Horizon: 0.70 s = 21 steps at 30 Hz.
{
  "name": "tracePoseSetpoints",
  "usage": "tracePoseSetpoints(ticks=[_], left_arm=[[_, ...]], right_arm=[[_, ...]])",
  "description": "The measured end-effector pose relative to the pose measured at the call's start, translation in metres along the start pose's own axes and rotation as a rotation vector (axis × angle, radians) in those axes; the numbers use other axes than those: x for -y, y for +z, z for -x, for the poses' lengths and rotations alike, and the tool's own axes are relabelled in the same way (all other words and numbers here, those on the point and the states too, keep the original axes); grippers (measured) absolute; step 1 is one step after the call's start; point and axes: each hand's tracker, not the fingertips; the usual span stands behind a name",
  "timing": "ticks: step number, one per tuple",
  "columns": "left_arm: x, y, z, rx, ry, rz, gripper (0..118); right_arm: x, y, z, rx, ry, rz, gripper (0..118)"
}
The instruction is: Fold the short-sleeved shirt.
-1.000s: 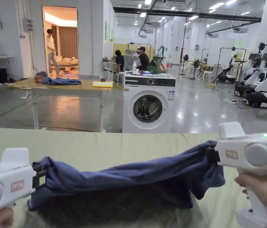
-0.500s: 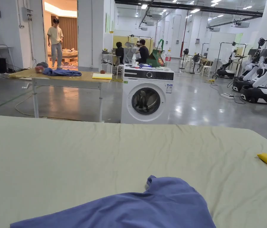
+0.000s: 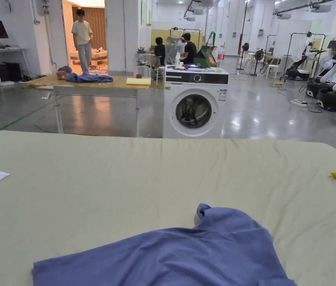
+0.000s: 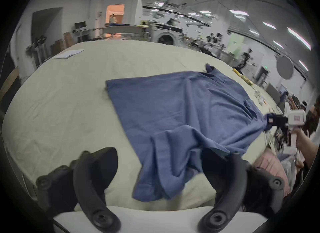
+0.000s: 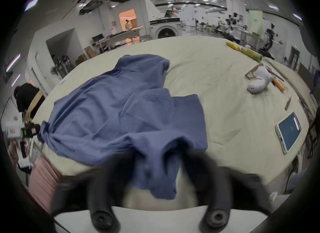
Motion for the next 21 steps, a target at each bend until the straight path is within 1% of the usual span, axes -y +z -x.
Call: tracePoseSetpoints(ticks=[1, 2, 3, 5, 7, 8, 9, 11, 12, 13, 14, 15, 16, 17, 18, 19, 21], left_arm=[[-0.001, 0.008, -0.001, 0.0, 0.013, -0.025, 91], [-0.003, 0.017, -0.001, 0.003, 0.017, -0.057, 91], [-0.007, 0.027, -0.003, -0.007, 0.015, -0.091, 91], [-0.016, 0.05, -0.014, -0.035, -0.051, -0.154, 91], [-0.026, 0.074, -0.029, -0.045, -0.118, -0.257, 91], [-0.029, 0.083, -0.036, -0.04, -0.129, -0.308, 91], [-0.032, 0.094, -0.046, -0.034, -0.126, -0.379, 91], [-0.034, 0.108, -0.059, -0.05, -0.07, -0.494, 91], [-0.034, 0.115, -0.065, -0.038, -0.031, -0.537, 89], [-0.032, 0.12, -0.071, -0.036, -0.004, -0.601, 83], [-0.029, 0.124, -0.076, -0.055, 0.018, -0.675, 64], [-0.027, 0.128, -0.082, -0.077, 0.015, -0.731, 33], [-0.026, 0.128, -0.087, -0.115, 0.004, -0.759, 4], [-0.026, 0.126, -0.093, -0.14, -0.003, -0.781, 0], [-0.023, 0.125, -0.096, -0.154, -0.015, -0.803, 0], [-0.022, 0.124, -0.097, -0.124, -0.016, -0.793, 0], [-0.025, 0.125, -0.097, -0.102, -0.012, -0.782, 0]], right_arm=[[-0.002, 0.005, 0.002, 0.001, 0.0, -0.003, 105], [-0.004, 0.013, 0.003, -0.026, -0.006, -0.02, 118], [-0.008, 0.024, 0.004, -0.058, -0.005, -0.064, 117], [-0.018, 0.044, 0.016, -0.026, 0.015, -0.106, 117], [-0.029, 0.068, 0.038, -0.022, 0.063, -0.217, 117], [-0.033, 0.079, 0.05, -0.026, 0.089, -0.284, 117], [-0.037, 0.089, 0.062, -0.03, 0.109, -0.354, 117], [-0.039, 0.105, 0.087, -0.037, 0.104, -0.535, 115], [-0.039, 0.113, 0.099, -0.085, 0.094, -0.629, 109], [-0.037, 0.118, 0.109, -0.134, 0.085, -0.703, 95], [-0.036, 0.122, 0.119, -0.179, 0.078, -0.774, 76], [-0.035, 0.126, 0.134, -0.225, 0.088, -0.85, 47], [-0.033, 0.125, 0.144, -0.239, 0.096, -0.897, 0], [-0.033, 0.124, 0.154, -0.222, 0.096, -0.916, 0], [-0.034, 0.121, 0.161, -0.201, 0.077, -0.914, 0], [-0.037, 0.118, 0.165, -0.206, 0.081, -0.899, 0], [-0.043, 0.112, 0.17, -0.272, 0.095, -0.857, 0]])
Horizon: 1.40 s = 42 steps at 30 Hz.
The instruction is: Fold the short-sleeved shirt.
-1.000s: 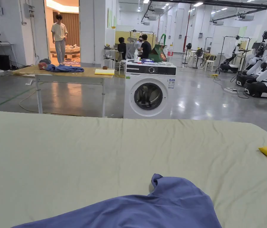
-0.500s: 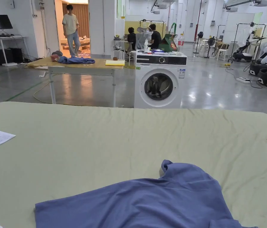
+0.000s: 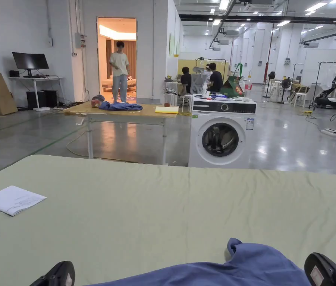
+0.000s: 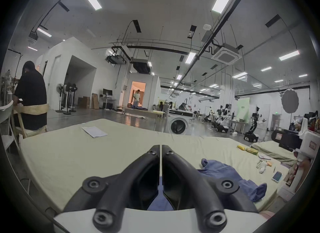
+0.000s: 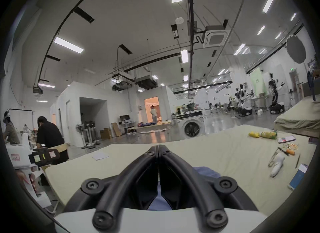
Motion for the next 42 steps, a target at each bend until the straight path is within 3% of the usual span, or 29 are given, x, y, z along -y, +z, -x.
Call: tracePoseSetpoints(ticks=[5, 10, 12, 13, 14, 16, 17, 23, 27, 30, 32, 33, 34, 36, 38, 42], left_arm=[[-0.02, -0.031, 0.03, -0.064, 0.009, 0.087, 0], [-0.012, -0.148, 0.109, -0.093, 0.094, 0.667, 0], [0.011, -0.182, 0.134, -0.114, 0.153, 0.764, 0], [0.023, -0.196, 0.142, -0.151, 0.145, 0.801, 6], [0.034, -0.207, 0.147, -0.173, 0.131, 0.815, 25], [0.057, -0.229, 0.148, -0.181, 0.041, 0.86, 96], [0.067, -0.24, 0.148, -0.166, 0.036, 0.867, 102], [0.115, -0.296, 0.14, -0.155, 0.086, 0.953, 102], [0.15, -0.308, 0.133, -0.165, -0.088, 0.959, 108], [0.155, -0.295, 0.118, -0.198, -0.117, 0.897, 103], [0.149, -0.281, 0.108, -0.196, -0.127, 0.869, 77], [0.145, -0.274, 0.102, -0.178, -0.154, 0.84, 58], [0.142, -0.267, 0.096, -0.16, -0.191, 0.819, 27], [0.139, -0.256, 0.085, -0.096, -0.22, 0.796, 9], [0.138, -0.245, 0.074, -0.081, -0.225, 0.777, 0], [0.115, -0.223, 0.065, -0.056, -0.17, 0.621, 0]], right_arm=[[-0.005, -0.008, 0.0, -0.013, 0.086, 0.026, 0], [-0.002, -0.017, -0.008, -0.022, 0.068, 0.076, 0], [0.005, -0.022, -0.01, -0.012, 0.079, 0.107, 0], [0.009, -0.025, -0.011, -0.007, 0.085, 0.123, 0], [0.013, -0.027, -0.011, -0.004, 0.086, 0.136, 0], [0.021, -0.033, -0.014, -0.007, 0.085, 0.165, 0], [0.024, -0.037, -0.014, -0.004, 0.089, 0.183, 0], [0.037, -0.048, -0.02, -0.01, 0.096, 0.238, 0], [0.041, -0.05, -0.022, -0.012, 0.107, 0.256, 0], [0.046, -0.051, -0.023, -0.003, 0.086, 0.27, 0], [0.049, -0.05, -0.022, 0.006, 0.059, 0.273, 0], [0.05, -0.05, -0.022, 0.008, 0.043, 0.275, 0], [0.052, -0.049, -0.024, 0.011, 0.031, 0.279, 0], [0.053, -0.049, -0.024, 0.016, 0.008, 0.292, 0], [0.053, -0.049, -0.025, 0.013, -0.005, 0.301, 0], [0.042, -0.057, -0.039, -0.005, -0.047, 0.292, 0]])
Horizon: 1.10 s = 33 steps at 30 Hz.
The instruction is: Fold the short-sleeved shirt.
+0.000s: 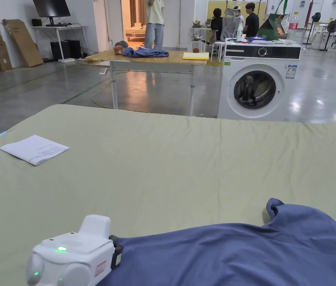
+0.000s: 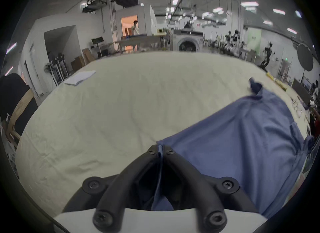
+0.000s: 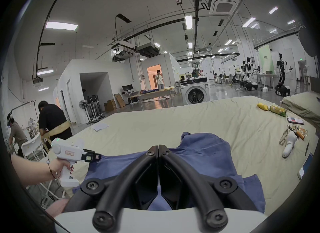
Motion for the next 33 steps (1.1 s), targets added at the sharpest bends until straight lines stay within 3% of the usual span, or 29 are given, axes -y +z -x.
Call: tracePoseSetpoints(ticks=[3, 8, 9, 11, 12, 13, 14, 17, 19, 22, 25, 27, 29, 30, 31, 33], left_arm=[[-0.011, 0.031, 0.011, 0.028, 0.041, -0.095, 0], [-0.021, 0.054, 0.028, 0.068, 0.06, -0.104, 0], [-0.022, 0.055, 0.031, 0.081, 0.072, -0.101, 0], [-0.025, 0.056, 0.034, 0.099, 0.095, -0.093, 0], [-0.025, 0.054, 0.036, 0.1, 0.1, -0.086, 0], [-0.025, 0.053, 0.037, 0.092, 0.095, -0.08, 0], [-0.026, 0.051, 0.035, 0.079, 0.088, -0.074, 0], [-0.021, 0.045, 0.037, 0.061, 0.088, -0.054, 0], [-0.018, 0.038, 0.039, 0.061, 0.111, -0.022, 0], [-0.012, 0.027, 0.041, 0.049, 0.115, 0.007, 0], [-0.008, 0.02, 0.041, 0.04, 0.113, 0.031, 0], [-0.007, 0.016, 0.041, 0.04, 0.115, 0.042, 0], [-0.006, 0.016, 0.041, 0.037, 0.115, 0.052, 0], [-0.006, 0.015, 0.042, 0.035, 0.12, 0.053, 0], [-0.006, 0.017, 0.042, 0.036, 0.128, 0.052, 0], [-0.01, 0.023, 0.041, 0.043, 0.146, 0.048, 0]], right_arm=[[-0.029, -0.028, -0.033, -0.007, -0.049, 0.003, 0], [-0.064, -0.123, -0.102, 0.043, -0.038, 0.248, 0], [-0.067, -0.145, -0.118, 0.017, -0.059, 0.306, 9], [-0.067, -0.185, -0.14, 0.064, -0.076, 0.431, 89], [-0.062, -0.205, -0.156, 0.092, -0.071, 0.494, 118], [-0.057, -0.221, -0.166, 0.12, -0.081, 0.539, 111], [-0.049, -0.24, -0.177, 0.1, -0.099, 0.511, 111], [-0.032, -0.284, -0.204, 0.236, -0.101, 0.623, 111], [-0.017, -0.317, -0.221, 0.258, -0.093, 0.679, 110], [-0.002, -0.342, -0.23, 0.315, -0.013, 0.855, 96], [0.005, -0.349, -0.218, 0.307, 0.106, 0.912, 96], [0.0, -0.349, -0.218, 0.289, 0.084, 0.911, 89], [-0.011, -0.336, -0.209, 0.259, 0.071, 0.921, 64], [-0.012, -0.33, -0.206, 0.233, 0.096, 0.916, 44], [-0.013, -0.324, -0.203, 0.189, 0.119, 0.899, 0], [-0.024, -0.298, -0.194, 0.207, 0.108, 0.804, 0]])
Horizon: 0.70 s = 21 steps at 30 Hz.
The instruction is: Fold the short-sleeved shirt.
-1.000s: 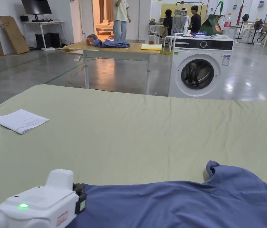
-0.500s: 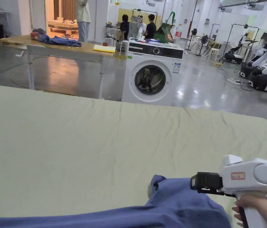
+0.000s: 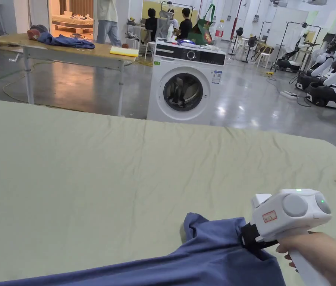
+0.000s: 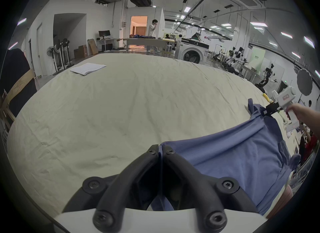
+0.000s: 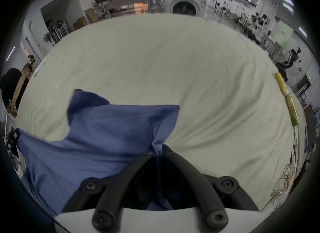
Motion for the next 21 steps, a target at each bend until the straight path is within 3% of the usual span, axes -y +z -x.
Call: tracePoseSetpoints(ticks=[2, 3, 7, 11, 14, 21], left_arm=[[-0.007, 0.01, -0.001, 0.005, 0.002, -0.006, 0], [-0.012, 0.017, -0.002, 0.008, -0.005, -0.022, 0], [-0.051, 0.052, -0.01, 0.029, -0.048, -0.102, 0], [-0.103, 0.089, -0.02, 0.059, -0.065, -0.202, 0], [-0.143, 0.115, -0.03, 0.068, -0.091, -0.247, 0], [-0.234, 0.141, -0.045, 0.054, -0.11, -0.355, 0]], right_arm=[[0.013, 0.028, -0.006, -0.108, -0.114, -0.084, 0], [0.013, 0.057, -0.003, -0.103, -0.133, -0.141, 0], [0.02, 0.146, -0.002, -0.079, -0.112, -0.307, 0], [0.012, 0.232, 0.001, -0.101, -0.175, -0.42, 0], [0.0, 0.289, 0.006, -0.06, -0.131, -0.505, 0], [-0.054, 0.361, 0.004, -0.042, -0.142, -0.648, 0]])
